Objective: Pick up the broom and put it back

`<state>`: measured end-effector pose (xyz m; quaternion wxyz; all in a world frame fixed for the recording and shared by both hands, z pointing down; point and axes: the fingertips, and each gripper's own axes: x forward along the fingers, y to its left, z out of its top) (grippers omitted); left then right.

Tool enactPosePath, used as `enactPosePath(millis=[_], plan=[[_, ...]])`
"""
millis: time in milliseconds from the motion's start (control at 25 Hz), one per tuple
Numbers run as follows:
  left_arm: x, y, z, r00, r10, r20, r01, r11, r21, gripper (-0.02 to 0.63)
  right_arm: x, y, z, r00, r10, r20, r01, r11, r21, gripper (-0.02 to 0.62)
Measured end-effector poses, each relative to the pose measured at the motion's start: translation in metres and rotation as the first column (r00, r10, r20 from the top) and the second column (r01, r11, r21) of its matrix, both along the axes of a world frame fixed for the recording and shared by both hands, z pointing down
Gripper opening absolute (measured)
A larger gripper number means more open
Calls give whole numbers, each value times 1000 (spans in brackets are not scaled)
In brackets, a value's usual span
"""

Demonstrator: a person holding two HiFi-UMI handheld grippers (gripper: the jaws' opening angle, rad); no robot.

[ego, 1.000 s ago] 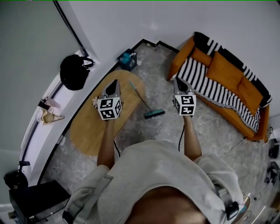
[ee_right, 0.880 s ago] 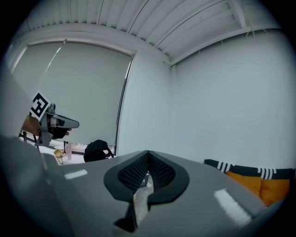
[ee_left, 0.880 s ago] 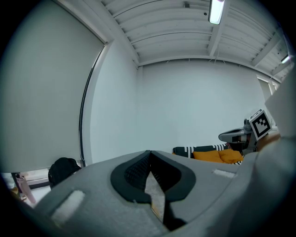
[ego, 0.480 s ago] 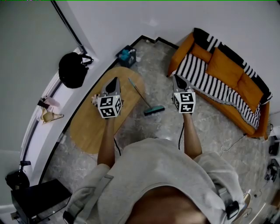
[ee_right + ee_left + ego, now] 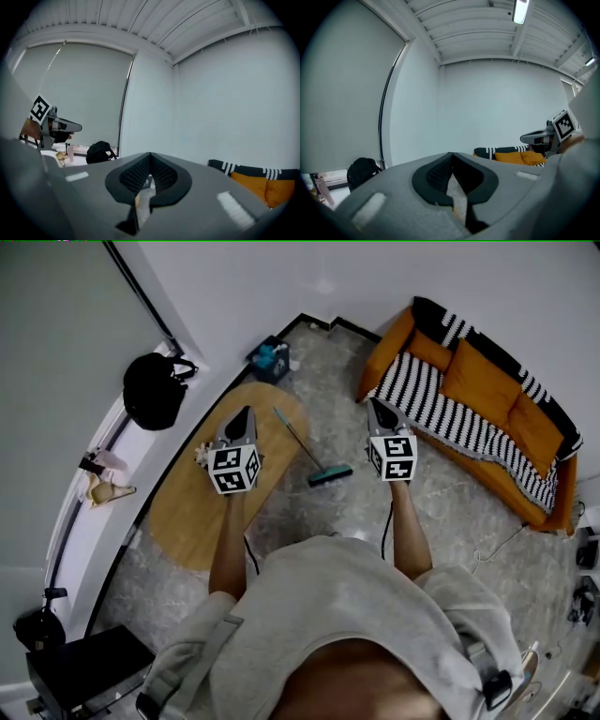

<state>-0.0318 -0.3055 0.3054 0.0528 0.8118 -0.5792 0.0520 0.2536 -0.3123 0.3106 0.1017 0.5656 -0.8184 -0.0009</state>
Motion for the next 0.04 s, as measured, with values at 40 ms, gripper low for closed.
enactPosePath(millis=[40], plan=[[-1,-1,0,1000,0,0,0,1000,1,0,0,-1,1,1000,1,-1,-1,1000,1,0]])
